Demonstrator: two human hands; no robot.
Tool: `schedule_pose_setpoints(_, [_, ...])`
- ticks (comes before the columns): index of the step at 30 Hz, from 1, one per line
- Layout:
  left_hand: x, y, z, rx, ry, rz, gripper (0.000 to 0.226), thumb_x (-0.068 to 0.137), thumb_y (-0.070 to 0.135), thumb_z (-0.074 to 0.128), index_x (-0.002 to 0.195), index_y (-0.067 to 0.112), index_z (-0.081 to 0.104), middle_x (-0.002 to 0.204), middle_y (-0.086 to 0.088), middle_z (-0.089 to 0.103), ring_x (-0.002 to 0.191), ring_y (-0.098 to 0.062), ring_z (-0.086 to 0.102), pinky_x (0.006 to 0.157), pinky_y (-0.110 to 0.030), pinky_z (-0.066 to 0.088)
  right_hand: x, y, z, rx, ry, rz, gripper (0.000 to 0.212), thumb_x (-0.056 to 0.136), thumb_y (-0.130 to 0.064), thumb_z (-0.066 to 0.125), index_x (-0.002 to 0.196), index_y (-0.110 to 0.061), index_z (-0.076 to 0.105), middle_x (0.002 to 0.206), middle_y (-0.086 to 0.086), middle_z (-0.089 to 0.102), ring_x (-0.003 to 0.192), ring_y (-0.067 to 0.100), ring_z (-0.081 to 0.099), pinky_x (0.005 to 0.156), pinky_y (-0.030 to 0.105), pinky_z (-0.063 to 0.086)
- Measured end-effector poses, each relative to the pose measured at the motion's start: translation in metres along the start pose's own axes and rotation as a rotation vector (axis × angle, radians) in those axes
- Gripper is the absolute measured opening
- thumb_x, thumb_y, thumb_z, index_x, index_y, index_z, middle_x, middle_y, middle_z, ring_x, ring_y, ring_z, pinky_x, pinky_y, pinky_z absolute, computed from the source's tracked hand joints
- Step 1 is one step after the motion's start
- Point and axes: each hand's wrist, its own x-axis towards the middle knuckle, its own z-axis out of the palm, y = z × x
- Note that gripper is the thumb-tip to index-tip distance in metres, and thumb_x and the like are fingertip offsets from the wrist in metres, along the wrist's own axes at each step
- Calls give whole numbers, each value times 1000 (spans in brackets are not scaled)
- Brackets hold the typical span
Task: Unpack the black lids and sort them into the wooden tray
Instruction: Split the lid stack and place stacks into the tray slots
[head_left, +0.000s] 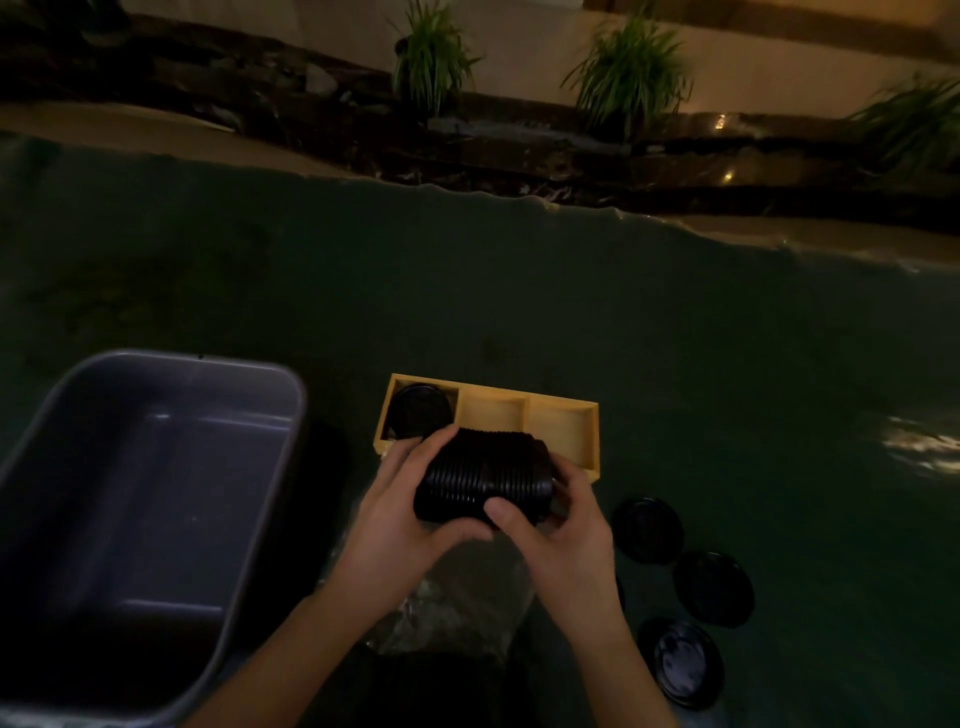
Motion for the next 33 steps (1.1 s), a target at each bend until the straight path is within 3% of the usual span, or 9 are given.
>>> schedule_pose_setpoints(3, [-2, 1, 1, 8, 34, 29, 92, 71, 53, 83, 150, 36, 40, 143, 9, 46, 133, -7, 47, 111, -36, 45, -2, 0, -4, 29, 32, 3, 83, 57, -85, 75, 128, -50, 50, 124, -20, 66, 112, -4, 65, 92, 23, 57])
schedule_pose_setpoints(5, [-2, 2, 1, 20, 53, 41, 89, 72, 49, 83, 148, 39, 39, 141, 10, 47, 131, -5, 47, 109, -30, 45, -3, 0, -5, 41, 54, -4, 65, 64, -75, 76, 120, -62, 44, 120, -21, 66, 109, -5, 66, 86, 19, 57])
schedule_pose_setpoints(8, [-3, 6, 4, 28, 63, 41, 88, 72, 46, 84, 148, 39, 39, 140, 11, 46, 129, -2, 46, 106, -17, 40, -3, -1, -3, 63, 39, -26, 54, 72, -66, 73, 113, -73, 39, 117, -35, 64, 110, -10, 65, 86, 15, 57])
schedule_pose_setpoints(13, [-2, 7, 9, 20, 95, 36, 83, 73, 45, 81, 145, 37, 41, 139, 9, 47, 127, -2, 48, 103, -13, 42, 5, -1, 1, 21, 0, -31, 77, 62, -75, 80, 124, -56, 40, 119, -45, 56, 113, -16, 59, 86, 8, 53])
schedule_pose_setpoints(18, [6, -4, -1, 28, 132, 28, 88, 71, 37, 87, 142, 50, 36, 132, 20, 46, 127, 12, 43, 96, 3, 35, 21, 11, -2, 169, 7, 76, 61, 71, -55, 77, 125, -35, 57, 119, -15, 72, 107, -2, 70, 87, 24, 59])
schedule_pose_setpoints(21, [9, -3, 0, 25, 121, 36, 88, 70, 43, 85, 141, 55, 34, 134, 31, 41, 127, 13, 43, 99, 2, 34, 27, 17, 2, 174, 23, 89, 42, 80, -36, 64, 121, -37, 56, 110, -17, 72, 101, -8, 67, 79, 18, 56])
schedule_pose_setpoints(24, [9, 0, 7, 29, 89, 49, 87, 70, 45, 82, 143, 51, 35, 135, 30, 41, 129, 7, 43, 103, -5, 36, 32, 18, 9, 85, 45, 39, 47, 82, -27, 57, 129, -25, 51, 112, -17, 64, 100, -10, 63, 78, 11, 50])
schedule_pose_setpoints(28, [12, 0, 8, 60, 91, 39, 87, 70, 42, 83, 143, 47, 37, 133, 20, 46, 128, 3, 45, 106, -13, 37, 57, 26, 17, 30, 102, 71, 50, 80, -25, 56, 130, -24, 54, 113, -18, 62, 105, -1, 61, 89, 30, 54])
schedule_pose_setpoints(33, [15, -9, -3, 69, 135, 14, 85, 70, 44, 82, 141, 52, 35, 127, 24, 44, 124, 16, 41, 96, 3, 33, 115, 53, 25, -6, 83, 265, 50, 89, -15, 64, 137, -26, 52, 122, -3, 62, 118, 24, 62, 102, 47, 53])
